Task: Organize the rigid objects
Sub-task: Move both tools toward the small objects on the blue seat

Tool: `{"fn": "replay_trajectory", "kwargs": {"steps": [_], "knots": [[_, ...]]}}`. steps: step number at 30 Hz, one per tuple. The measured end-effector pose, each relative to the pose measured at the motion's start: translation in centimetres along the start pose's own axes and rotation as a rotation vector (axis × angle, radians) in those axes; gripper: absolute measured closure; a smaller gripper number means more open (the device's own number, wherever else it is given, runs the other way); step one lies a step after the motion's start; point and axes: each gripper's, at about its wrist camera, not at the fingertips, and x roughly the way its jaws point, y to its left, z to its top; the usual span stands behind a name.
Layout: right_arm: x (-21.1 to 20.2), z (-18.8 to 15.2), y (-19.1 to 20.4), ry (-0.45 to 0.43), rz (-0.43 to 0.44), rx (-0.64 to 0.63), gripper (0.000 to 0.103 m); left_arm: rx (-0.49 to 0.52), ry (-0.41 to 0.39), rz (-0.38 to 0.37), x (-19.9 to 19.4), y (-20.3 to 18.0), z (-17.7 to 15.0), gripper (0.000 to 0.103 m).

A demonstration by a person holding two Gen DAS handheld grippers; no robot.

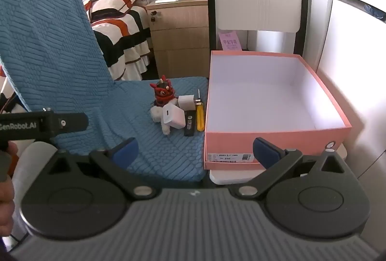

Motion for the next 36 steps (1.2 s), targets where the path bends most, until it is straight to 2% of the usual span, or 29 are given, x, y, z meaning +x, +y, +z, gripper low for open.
{"fn": "replay_trajectory", "kwargs": {"steps": [6, 36], "knots": [[0.0, -0.3, -0.6, -0.002, 0.002, -0.004, 0.000, 0.011, -0.015, 0.016, -0.1, 0.0, 0.0, 0.000], [0.7, -1.3, -1.0, 0.036, -0.001, 0.019, 0.000, 0.030, 0.050, 0.020, 1.4, 0.2, -1.4, 0.000]]}}
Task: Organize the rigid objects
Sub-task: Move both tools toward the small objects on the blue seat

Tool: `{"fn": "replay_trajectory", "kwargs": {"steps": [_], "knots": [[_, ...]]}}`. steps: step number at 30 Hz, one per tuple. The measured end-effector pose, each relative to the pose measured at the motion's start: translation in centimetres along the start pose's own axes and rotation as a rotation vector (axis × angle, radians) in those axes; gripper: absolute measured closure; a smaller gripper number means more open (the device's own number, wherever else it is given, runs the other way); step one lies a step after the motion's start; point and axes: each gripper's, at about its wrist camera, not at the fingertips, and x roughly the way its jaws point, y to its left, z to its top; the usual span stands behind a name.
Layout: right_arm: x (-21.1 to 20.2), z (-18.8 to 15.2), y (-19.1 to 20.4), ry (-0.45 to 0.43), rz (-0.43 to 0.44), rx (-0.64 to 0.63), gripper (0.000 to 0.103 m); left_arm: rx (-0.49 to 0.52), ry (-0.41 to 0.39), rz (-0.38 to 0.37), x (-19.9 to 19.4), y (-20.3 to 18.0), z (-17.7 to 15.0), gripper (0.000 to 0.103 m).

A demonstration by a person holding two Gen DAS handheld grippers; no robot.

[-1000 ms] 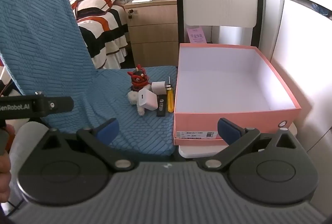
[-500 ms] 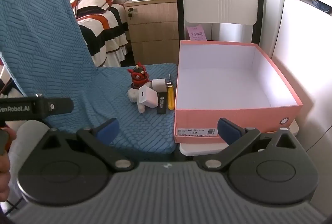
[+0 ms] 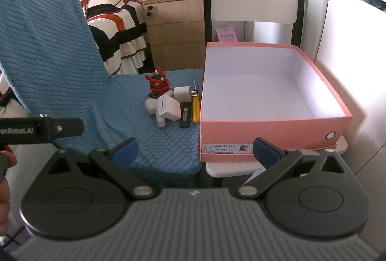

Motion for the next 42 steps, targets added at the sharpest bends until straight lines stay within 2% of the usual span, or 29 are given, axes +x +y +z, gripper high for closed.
{"fn": "replay_trajectory", "kwargs": {"steps": [16, 27, 31, 42], "knots": [[0.4, -0.8, -0.4, 0.020, 0.016, 0.018, 0.000, 0.000, 0.003, 0.014, 0.5, 0.2, -0.4, 0.000], [0.9, -0.8, -0.4, 0.006, 0.069, 0.006, 0.000, -0.002, 0.003, 0.042, 0.9, 0.3, -0.8, 0.000], [1.3, -0.8, -0.5, 0.031, 0.075, 0.020, 0.000, -0.012, 0.001, 0.049, 1.0, 0.3, -0.8, 0.000], [1.8, -0.6, -0.5, 0.043, 0.099, 0.038, 0.000, -0.021, -0.002, 0.037, 1.4, 0.7, -1.0, 0.000]]}}
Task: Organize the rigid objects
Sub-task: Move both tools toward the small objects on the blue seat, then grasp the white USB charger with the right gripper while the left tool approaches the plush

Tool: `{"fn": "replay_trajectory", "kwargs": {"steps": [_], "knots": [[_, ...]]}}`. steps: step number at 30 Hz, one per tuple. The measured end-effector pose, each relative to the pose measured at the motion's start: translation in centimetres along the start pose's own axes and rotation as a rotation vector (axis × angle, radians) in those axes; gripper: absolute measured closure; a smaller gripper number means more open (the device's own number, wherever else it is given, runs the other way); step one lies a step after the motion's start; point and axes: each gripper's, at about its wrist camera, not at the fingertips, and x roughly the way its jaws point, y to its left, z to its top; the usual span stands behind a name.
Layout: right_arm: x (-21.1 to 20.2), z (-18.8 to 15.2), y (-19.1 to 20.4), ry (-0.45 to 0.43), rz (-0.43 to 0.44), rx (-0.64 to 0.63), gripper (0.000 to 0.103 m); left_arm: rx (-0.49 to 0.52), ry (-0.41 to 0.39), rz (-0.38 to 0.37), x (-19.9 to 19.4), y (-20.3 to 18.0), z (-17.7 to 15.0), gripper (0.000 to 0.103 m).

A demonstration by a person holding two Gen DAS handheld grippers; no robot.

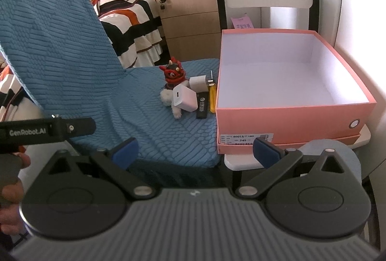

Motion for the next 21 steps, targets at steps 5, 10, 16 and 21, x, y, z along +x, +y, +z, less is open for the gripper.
{"fn": "replay_trajectory", "kwargs": {"steps": [5, 10, 16, 21], "knots": [[-0.1, 0.1, 0.2, -0.009, 0.016, 0.000, 0.000, -0.008, -0.010, -0.005, 0.1, 0.3, -0.1, 0.000], [0.2, 0.0, 0.1, -0.006, 0.031, 0.003, 0.000, -0.019, -0.006, -0.011, 0.9, 0.7, -0.2, 0.000], [0.5, 0.7, 0.1, -0.014, 0.068, 0.025, 0.000, -0.042, -0.014, -0.023, 2.2, 1.5, 0.5, 0.000], [1.7, 1.4, 0.5, -0.013, 0.091, 0.016, 0.003, -0.051, -0.029, -0.012, 3.9, 2.3, 0.7, 0.000]]}}
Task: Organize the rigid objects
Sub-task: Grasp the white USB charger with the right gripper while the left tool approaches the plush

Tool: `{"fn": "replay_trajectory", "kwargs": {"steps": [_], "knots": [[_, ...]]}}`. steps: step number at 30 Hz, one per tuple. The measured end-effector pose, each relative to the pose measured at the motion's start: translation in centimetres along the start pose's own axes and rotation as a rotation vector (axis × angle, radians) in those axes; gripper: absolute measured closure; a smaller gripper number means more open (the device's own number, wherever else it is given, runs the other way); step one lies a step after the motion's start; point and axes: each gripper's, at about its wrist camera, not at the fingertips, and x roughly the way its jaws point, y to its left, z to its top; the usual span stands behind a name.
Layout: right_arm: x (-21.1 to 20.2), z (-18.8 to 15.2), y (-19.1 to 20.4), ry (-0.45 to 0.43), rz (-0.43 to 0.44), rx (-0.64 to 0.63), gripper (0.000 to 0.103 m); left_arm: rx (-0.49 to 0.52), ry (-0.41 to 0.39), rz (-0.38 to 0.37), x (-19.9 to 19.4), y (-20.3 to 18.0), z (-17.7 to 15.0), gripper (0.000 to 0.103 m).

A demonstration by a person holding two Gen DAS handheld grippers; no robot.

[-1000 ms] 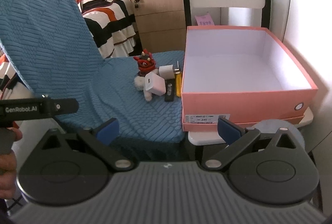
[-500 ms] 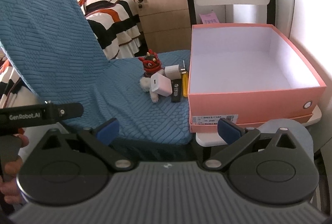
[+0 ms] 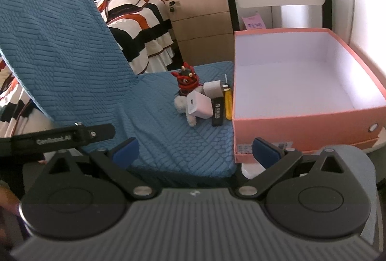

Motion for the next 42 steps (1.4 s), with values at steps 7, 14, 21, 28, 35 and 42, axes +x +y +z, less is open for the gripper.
{"fn": "replay_trajectory", "kwargs": {"steps": [7, 14, 21, 28, 35, 42], "knots": [[2.8, 1.3, 0.4, 0.019, 0.032, 0.001, 0.007, 0.000, 0.007, -0.019, 3.7, 1.1, 0.4, 0.000], [5.6, 2.8, 1.1, 0.039, 0.044, -0.022, 0.022, -0.011, 0.025, -0.036, 7.1, 2.2, 0.6, 0.000], [8.0, 4.7, 2.1, 0.042, 0.084, -0.075, 0.032, 0.056, 0.043, -0.008, 10.1, 2.2, 0.7, 0.000], [11.8, 5.9, 2.6, 0.077, 0.097, -0.101, 0.035, 0.087, 0.049, -0.030, 12.8, 2.6, 0.7, 0.001], [15.6, 7.9, 2.4, 0.096, 0.084, -0.116, 0.035, 0.137, 0.020, -0.068, 14.5, 1.8, 1.0, 0.006], [18.7, 8.3, 2.0, 0.144, 0.076, -0.122, 0.035, 0.191, 0.036, -0.122, 16.3, 0.6, 0.7, 0.012]]}}
